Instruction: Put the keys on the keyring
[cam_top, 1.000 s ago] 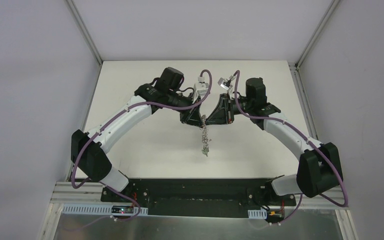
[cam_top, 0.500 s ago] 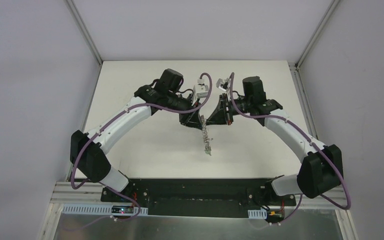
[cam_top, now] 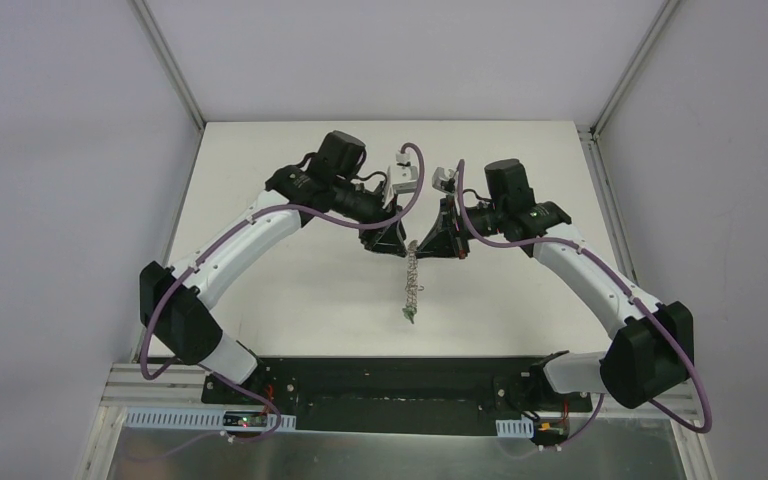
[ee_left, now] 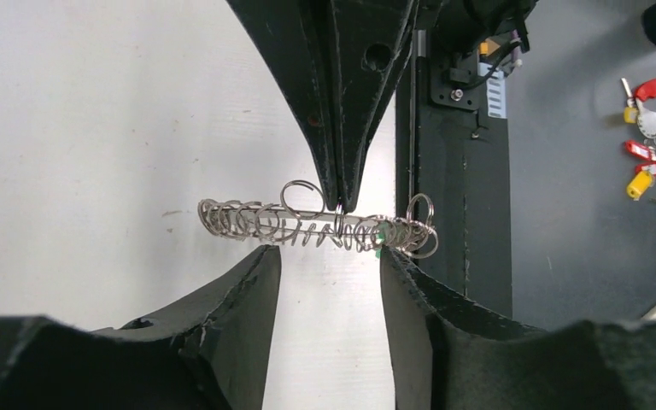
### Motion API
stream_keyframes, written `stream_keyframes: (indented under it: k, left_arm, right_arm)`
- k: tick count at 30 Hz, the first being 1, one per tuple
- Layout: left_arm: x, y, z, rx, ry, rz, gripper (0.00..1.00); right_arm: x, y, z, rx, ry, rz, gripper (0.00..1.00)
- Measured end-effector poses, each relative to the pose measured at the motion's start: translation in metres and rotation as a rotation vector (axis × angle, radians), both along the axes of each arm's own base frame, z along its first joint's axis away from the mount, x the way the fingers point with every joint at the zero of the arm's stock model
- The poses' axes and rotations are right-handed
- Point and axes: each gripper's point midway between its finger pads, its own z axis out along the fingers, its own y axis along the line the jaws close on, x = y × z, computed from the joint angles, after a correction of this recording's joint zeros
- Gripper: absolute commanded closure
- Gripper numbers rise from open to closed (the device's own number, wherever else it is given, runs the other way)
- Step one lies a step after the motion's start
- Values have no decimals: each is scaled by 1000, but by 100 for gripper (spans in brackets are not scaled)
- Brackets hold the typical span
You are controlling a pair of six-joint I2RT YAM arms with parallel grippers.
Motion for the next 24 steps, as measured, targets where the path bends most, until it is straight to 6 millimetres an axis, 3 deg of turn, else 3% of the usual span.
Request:
stream_keyframes:
  k: [7,16,24]
  left_arm:
    - [1,-11,-2,-43,56,-16,51]
    - [0,-19,-2,-89,90,-24,61]
    - [-3,-17,-14,-84,130,-23,54]
  right_arm:
    - [-1,0,1,6,5,5,100]
    - [-5,3,9,38,28,22,100]
    - [1,3,11,38,39,-8,100]
